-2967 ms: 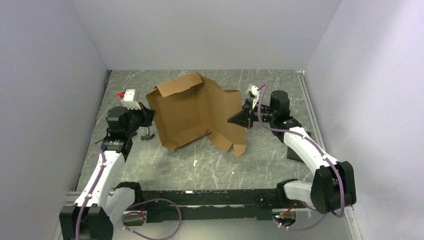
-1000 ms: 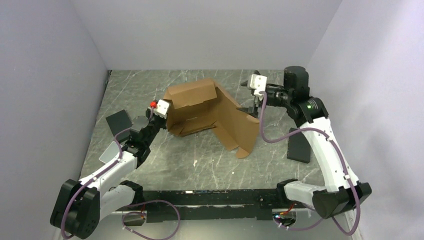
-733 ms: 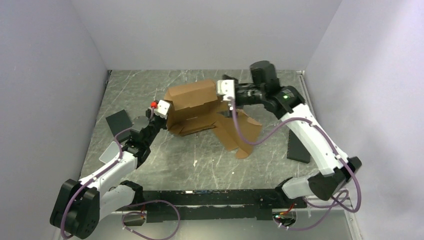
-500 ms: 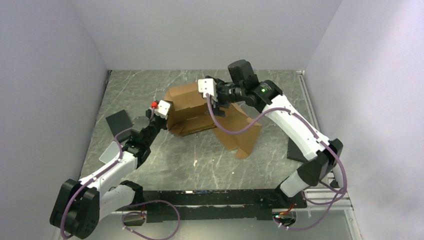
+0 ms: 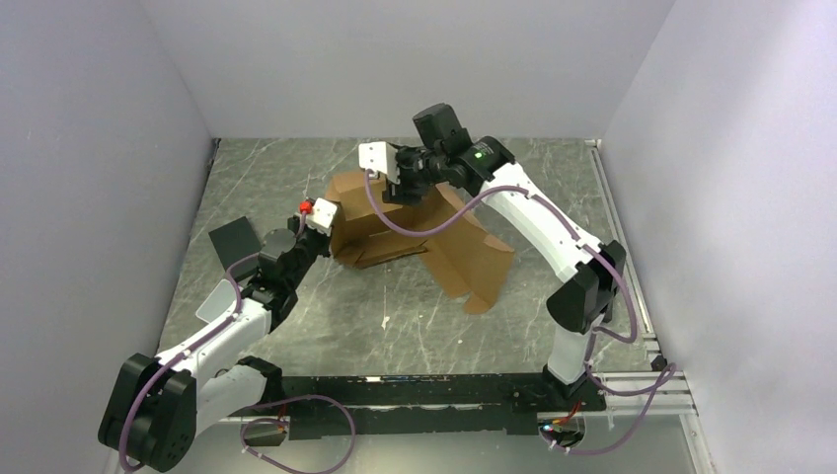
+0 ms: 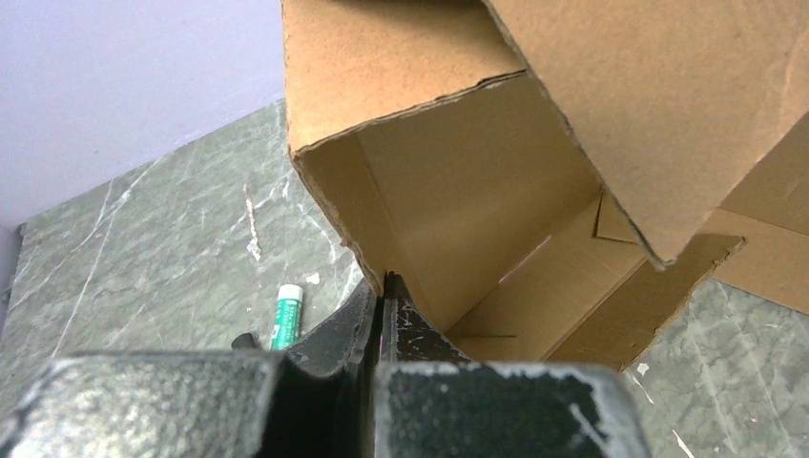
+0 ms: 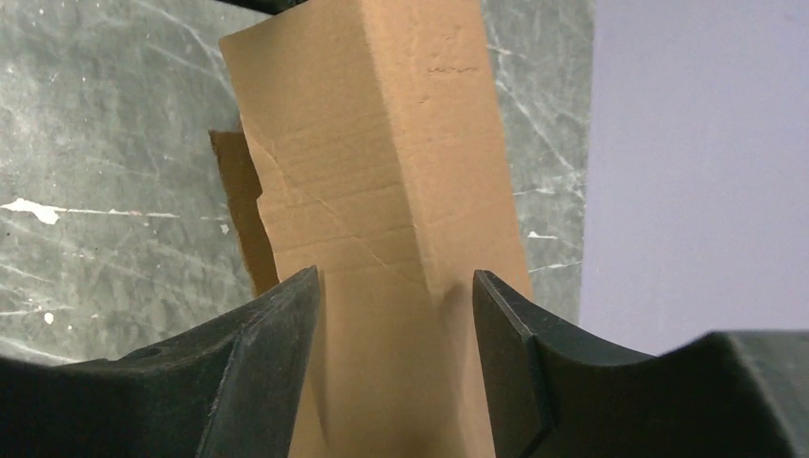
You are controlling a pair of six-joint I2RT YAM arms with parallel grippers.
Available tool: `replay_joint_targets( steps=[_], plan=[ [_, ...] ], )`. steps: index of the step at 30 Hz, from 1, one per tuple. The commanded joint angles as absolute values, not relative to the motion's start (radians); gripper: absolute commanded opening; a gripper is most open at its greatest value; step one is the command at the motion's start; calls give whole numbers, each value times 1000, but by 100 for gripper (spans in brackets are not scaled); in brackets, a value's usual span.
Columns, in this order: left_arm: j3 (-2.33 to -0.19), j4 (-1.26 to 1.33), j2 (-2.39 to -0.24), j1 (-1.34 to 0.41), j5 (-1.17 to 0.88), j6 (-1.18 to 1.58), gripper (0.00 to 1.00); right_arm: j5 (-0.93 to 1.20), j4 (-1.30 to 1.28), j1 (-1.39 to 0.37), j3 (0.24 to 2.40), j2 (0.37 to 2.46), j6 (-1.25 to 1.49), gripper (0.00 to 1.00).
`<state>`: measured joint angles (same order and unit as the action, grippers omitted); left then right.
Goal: Fold the paper box
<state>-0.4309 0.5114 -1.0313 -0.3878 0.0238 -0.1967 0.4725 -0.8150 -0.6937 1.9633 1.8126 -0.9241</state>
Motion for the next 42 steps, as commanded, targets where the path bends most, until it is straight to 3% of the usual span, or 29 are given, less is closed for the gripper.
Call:
replay_joint_targets(
  steps=[1, 5, 11, 16, 22, 31, 42],
  plan=[
    [-466, 471, -1028, -396, -9, -218, 0, 417, -853, -710, 1984, 1824, -967, 61],
    [-471, 460, -1007, -396, -46, -192, 0, 396, -834, -712, 1944, 1820, -969, 60],
    [-495, 404, -990, -396, -114, -141, 16, 378, -808, -714, 1925, 1820, -953, 60],
    [-470, 403, -954, -396, -107, -95, 21, 366, -791, -715, 1919, 1814, -945, 63],
    [-456, 412, -949, -396, -83, -86, 14, 352, -790, -716, 1933, 1792, -952, 69],
    [-470, 414, -955, -396, -92, -91, 11, 312, -786, -730, 1948, 1768, -1011, 82],
    [-484, 383, -943, -396, -77, -54, 4, 302, -826, -769, 1978, 1766, -1071, 86]
  ],
)
